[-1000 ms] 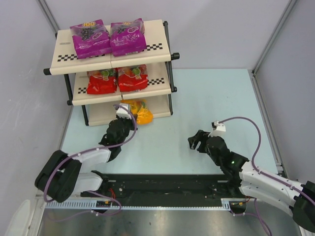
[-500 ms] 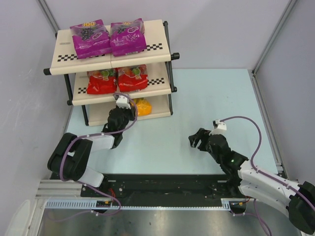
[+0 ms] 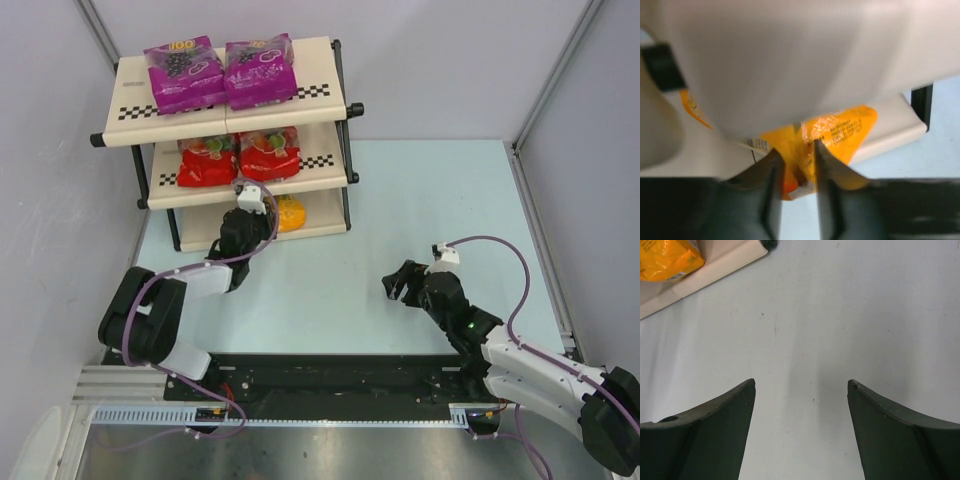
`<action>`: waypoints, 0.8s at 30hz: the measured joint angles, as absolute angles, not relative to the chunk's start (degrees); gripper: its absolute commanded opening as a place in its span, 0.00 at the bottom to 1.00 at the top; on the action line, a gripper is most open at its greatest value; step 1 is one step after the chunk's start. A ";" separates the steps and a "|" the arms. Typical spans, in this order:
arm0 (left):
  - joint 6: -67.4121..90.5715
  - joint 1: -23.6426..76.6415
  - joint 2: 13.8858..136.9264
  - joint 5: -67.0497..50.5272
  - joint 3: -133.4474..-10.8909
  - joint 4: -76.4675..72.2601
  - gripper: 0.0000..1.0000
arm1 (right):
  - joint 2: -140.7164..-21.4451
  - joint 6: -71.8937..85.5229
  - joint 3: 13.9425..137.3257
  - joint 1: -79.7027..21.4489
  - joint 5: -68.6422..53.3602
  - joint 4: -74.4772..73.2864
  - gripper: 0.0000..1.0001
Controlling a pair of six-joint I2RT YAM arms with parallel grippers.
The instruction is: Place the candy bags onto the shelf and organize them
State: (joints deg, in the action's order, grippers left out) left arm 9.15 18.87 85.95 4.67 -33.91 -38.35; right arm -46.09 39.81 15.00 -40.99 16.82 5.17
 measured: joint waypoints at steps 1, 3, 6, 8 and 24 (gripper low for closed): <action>8.93 19.05 85.82 4.82 -33.93 -37.98 0.64 | -46.11 39.81 15.00 -40.99 16.78 5.23 0.79; 9.32 19.11 85.78 5.69 -34.09 -37.26 0.75 | -46.15 39.83 15.00 -40.95 16.36 5.48 0.78; 10.76 18.59 84.68 7.64 -34.02 -36.05 0.89 | -46.15 39.83 14.98 -40.86 16.01 5.63 0.78; 11.88 18.61 83.02 8.93 -33.21 -35.27 0.92 | -46.13 39.83 14.98 -40.84 15.97 5.72 0.79; 24.25 20.32 54.98 14.61 -21.61 -25.41 0.97 | -64.86 34.09 17.85 -41.47 6.68 22.50 0.48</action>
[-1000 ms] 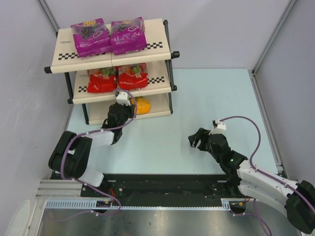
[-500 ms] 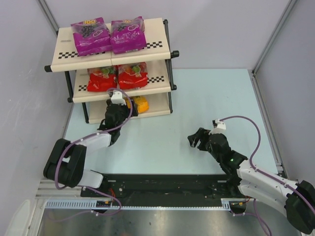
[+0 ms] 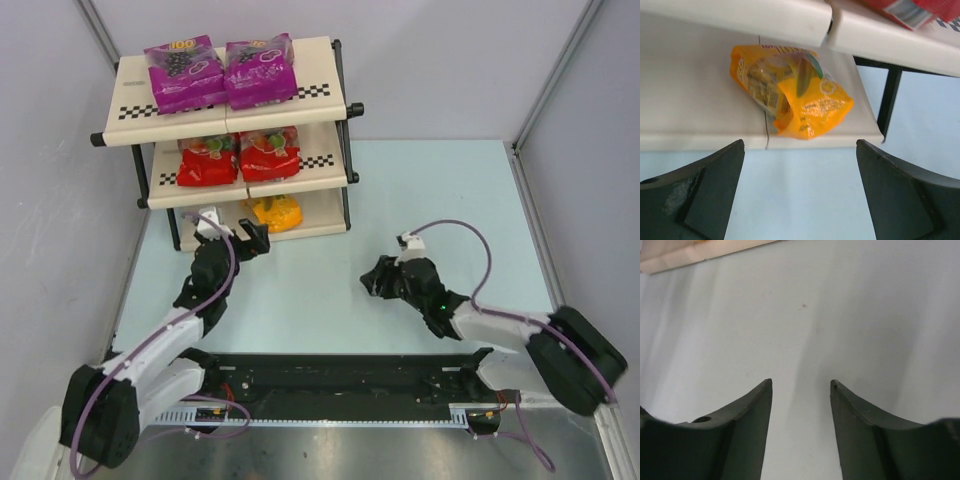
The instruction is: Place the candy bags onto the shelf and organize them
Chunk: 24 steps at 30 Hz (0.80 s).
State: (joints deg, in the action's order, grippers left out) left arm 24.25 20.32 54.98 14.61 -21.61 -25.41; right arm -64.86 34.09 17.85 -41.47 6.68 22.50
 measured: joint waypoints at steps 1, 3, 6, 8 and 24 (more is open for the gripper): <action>24.95 20.75 53.21 14.85 -20.91 -24.10 0.97 | -68.73 33.41 19.55 -42.13 5.74 24.51 0.41; 26.41 21.80 49.36 15.03 -19.66 -21.63 0.96 | -76.44 31.88 23.35 -43.44 3.99 30.15 0.33; 28.40 22.96 43.68 15.94 -18.28 -17.85 0.96 | -86.50 31.16 28.97 -44.58 0.89 39.57 0.20; 29.43 23.29 40.86 16.58 -18.00 -15.25 0.95 | -92.29 32.03 32.25 -44.45 -0.69 45.93 0.12; 32.95 23.40 27.07 21.87 -18.00 0.54 0.89 | -124.81 49.54 55.40 -43.16 9.13 71.88 0.00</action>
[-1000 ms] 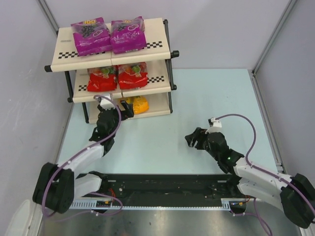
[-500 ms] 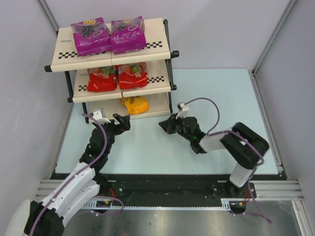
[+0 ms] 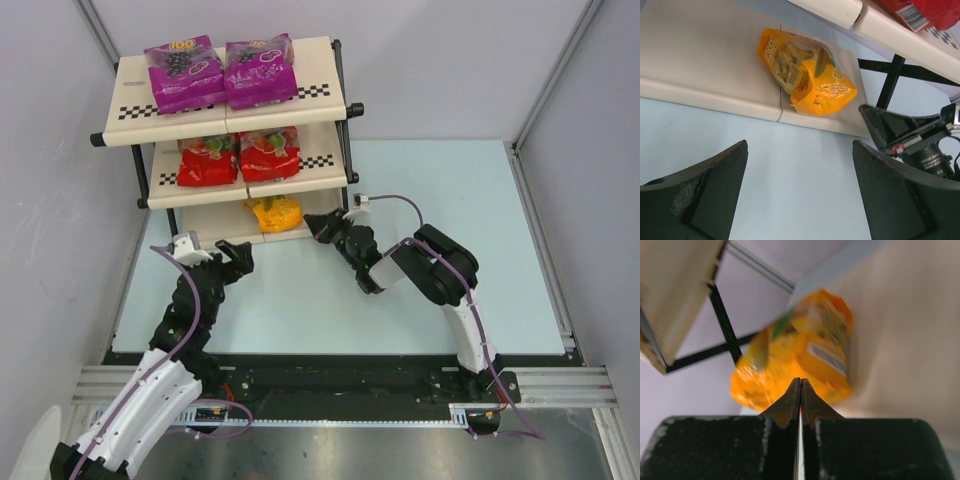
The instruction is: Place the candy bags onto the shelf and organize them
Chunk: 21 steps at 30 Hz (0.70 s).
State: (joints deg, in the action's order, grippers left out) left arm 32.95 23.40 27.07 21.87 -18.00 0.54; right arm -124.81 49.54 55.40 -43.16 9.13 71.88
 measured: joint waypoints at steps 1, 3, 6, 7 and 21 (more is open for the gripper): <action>32.99 23.40 26.70 21.98 -18.00 0.97 0.89 | -125.19 49.58 56.90 -43.22 10.11 72.60 0.00; 33.01 23.40 26.15 22.13 -18.02 1.39 0.89 | -126.08 49.78 59.59 -43.22 11.84 73.60 0.00; 33.01 23.40 26.02 22.24 -18.22 1.76 0.89 | -127.74 49.98 62.92 -43.22 14.31 74.52 0.00; 32.99 23.40 26.02 22.28 -18.22 1.87 0.89 | -128.14 49.95 63.59 -43.24 15.05 74.54 0.00; 32.95 23.40 24.49 22.44 -18.24 3.51 0.89 | -130.96 50.52 68.10 -45.56 20.49 71.13 0.00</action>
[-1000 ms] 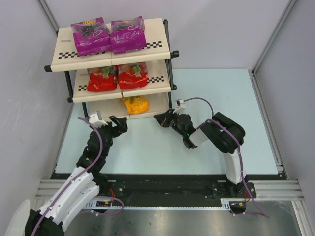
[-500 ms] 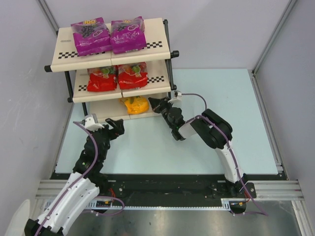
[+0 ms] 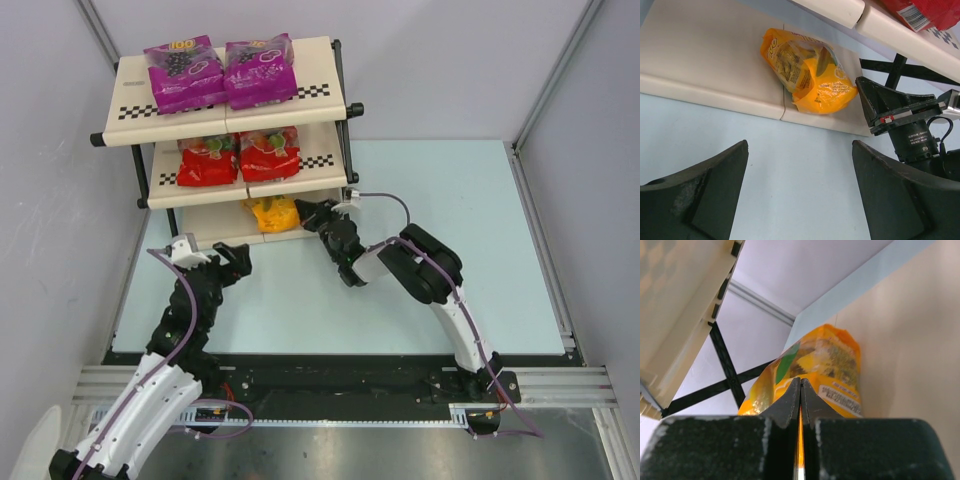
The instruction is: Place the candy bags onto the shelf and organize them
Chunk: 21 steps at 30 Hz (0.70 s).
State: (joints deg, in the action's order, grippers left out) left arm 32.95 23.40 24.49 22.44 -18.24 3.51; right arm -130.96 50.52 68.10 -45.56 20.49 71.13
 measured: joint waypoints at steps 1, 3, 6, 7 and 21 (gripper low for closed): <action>32.95 23.40 24.40 22.48 -18.26 3.81 0.89 | -131.02 50.54 68.29 -45.98 20.67 70.91 0.00; 32.95 23.40 24.12 22.55 -18.33 4.25 0.89 | -131.07 50.65 68.45 -46.61 20.95 70.85 0.00; 32.95 23.40 23.38 22.68 -18.35 4.67 0.89 | -131.48 51.00 68.88 -47.59 21.39 70.81 0.00; 32.95 23.40 23.14 22.74 -18.39 4.86 0.89 | -131.70 51.03 69.01 -47.90 21.50 70.81 0.00; 32.95 23.40 21.41 22.83 -19.57 8.47 0.89 | -131.15 50.50 66.48 -49.12 22.09 70.96 0.00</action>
State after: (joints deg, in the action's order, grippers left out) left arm 32.95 23.40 21.41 22.83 -19.57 8.47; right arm -131.15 50.50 66.48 -49.12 22.09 70.96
